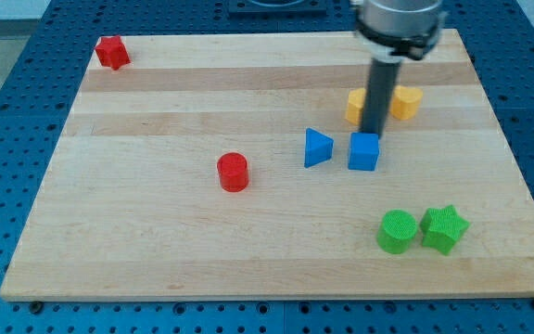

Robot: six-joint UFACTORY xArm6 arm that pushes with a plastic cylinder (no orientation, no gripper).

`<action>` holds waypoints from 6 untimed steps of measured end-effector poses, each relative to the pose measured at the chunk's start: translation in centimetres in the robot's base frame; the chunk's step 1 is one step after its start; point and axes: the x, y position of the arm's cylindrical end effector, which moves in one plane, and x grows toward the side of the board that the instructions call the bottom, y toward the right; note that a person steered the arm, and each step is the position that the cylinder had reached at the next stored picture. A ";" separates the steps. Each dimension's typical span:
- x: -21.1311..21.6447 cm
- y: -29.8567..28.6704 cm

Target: Move the blue triangle to the top left of the blue cube

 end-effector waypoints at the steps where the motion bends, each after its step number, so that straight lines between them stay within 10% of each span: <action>1: 0.0 5.4; 3: 7.2 0.1; 6: 1.6 -13.8</action>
